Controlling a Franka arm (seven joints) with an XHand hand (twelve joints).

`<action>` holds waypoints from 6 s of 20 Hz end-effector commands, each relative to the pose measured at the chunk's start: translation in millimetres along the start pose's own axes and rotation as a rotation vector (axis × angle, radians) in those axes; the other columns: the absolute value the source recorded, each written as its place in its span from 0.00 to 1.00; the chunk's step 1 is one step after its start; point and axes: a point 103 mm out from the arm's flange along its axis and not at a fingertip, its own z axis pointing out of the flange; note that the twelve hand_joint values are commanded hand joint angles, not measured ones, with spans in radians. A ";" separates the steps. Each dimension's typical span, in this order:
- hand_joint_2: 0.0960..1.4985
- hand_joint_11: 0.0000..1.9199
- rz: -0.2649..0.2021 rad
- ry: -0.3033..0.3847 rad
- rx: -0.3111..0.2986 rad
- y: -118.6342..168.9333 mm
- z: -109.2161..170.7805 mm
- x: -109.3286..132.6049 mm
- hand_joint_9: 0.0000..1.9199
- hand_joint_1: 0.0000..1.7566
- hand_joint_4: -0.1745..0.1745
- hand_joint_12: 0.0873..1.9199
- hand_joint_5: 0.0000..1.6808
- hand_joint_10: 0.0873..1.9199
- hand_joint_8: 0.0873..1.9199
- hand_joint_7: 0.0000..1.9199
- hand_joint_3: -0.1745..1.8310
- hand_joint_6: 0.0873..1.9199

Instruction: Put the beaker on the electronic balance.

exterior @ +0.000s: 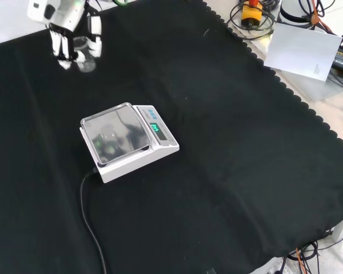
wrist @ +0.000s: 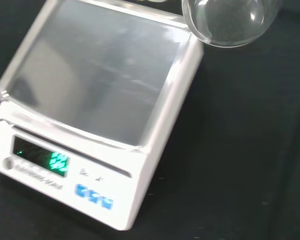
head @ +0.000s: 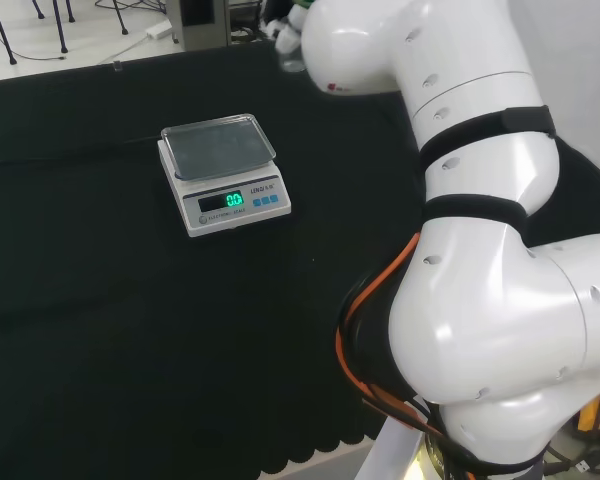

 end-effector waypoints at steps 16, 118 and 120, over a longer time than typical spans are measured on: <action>0.77 0.42 -0.143 -0.030 0.038 28.2 16.1 45.5 0.33 0.88 0.00 0.69 0.42 0.75 0.61 0.30 0.09 0.71; 0.59 0.49 -0.287 0.005 0.114 97.0 112.0 67.6 0.42 0.60 0.12 0.53 0.42 0.36 0.45 0.26 0.00 0.47; 0.54 0.40 -0.294 0.011 0.124 93.6 111.0 65.9 0.32 0.56 0.23 0.61 0.31 0.39 0.43 0.22 0.00 0.48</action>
